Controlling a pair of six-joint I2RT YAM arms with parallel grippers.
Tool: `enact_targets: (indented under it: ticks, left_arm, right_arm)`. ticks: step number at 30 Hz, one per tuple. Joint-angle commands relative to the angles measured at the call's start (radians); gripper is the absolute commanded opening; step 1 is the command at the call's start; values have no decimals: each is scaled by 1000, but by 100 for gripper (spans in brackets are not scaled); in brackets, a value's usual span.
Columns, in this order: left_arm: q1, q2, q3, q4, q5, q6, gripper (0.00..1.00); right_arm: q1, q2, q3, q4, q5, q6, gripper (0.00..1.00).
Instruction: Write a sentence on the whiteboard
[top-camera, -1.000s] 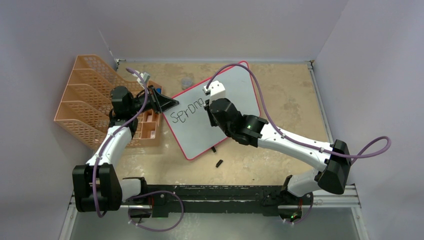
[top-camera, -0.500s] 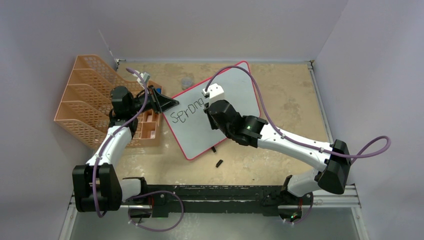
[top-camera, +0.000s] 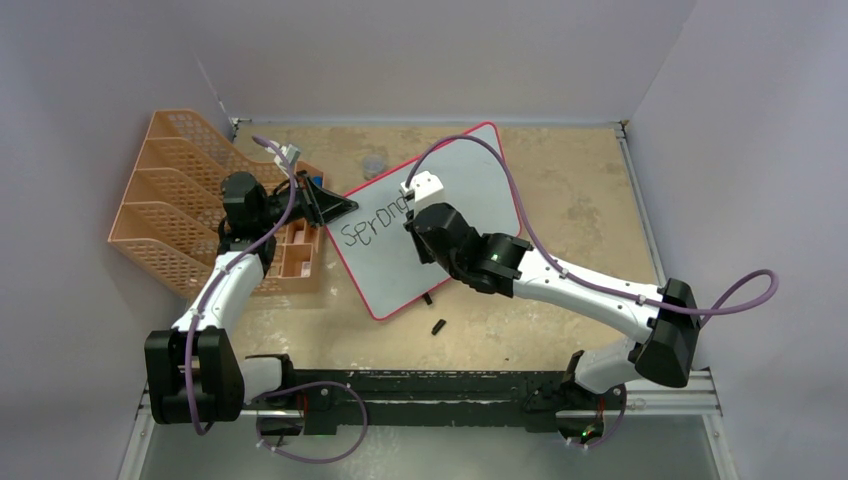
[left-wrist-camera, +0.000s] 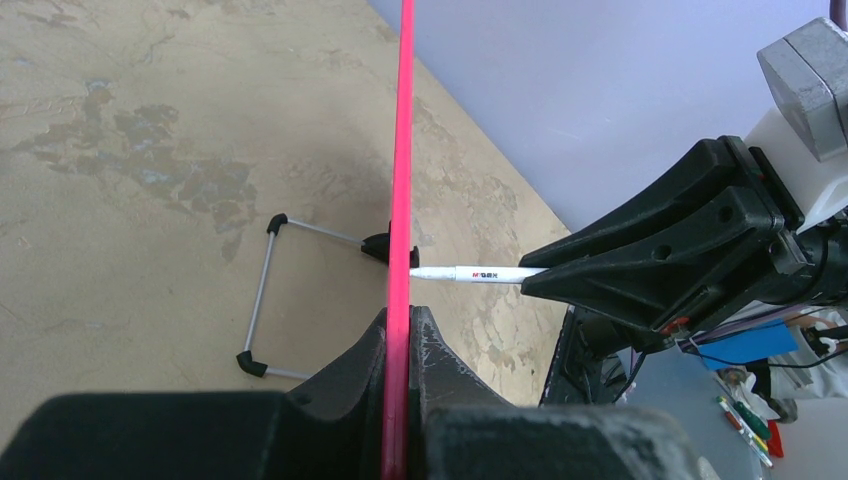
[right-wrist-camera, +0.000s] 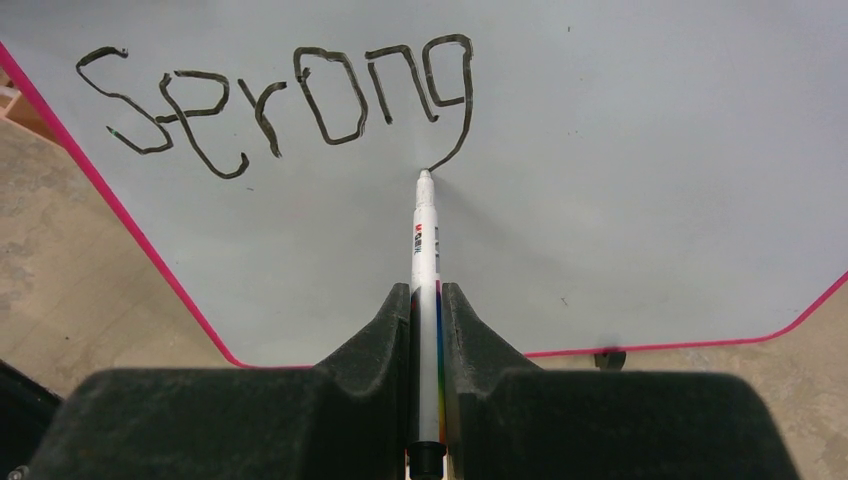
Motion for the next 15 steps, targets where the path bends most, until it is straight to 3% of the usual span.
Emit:
enact_targets:
  ticks: [1, 15]
  left_arm:
    - [-25, -1, 13, -7, 52, 39, 0]
    - [-25, 0, 14, -12, 47, 42, 0]
  right_arm:
    - [5, -13, 41, 71, 11, 14, 0]
    - [5, -71, 60, 54, 13, 15, 0]
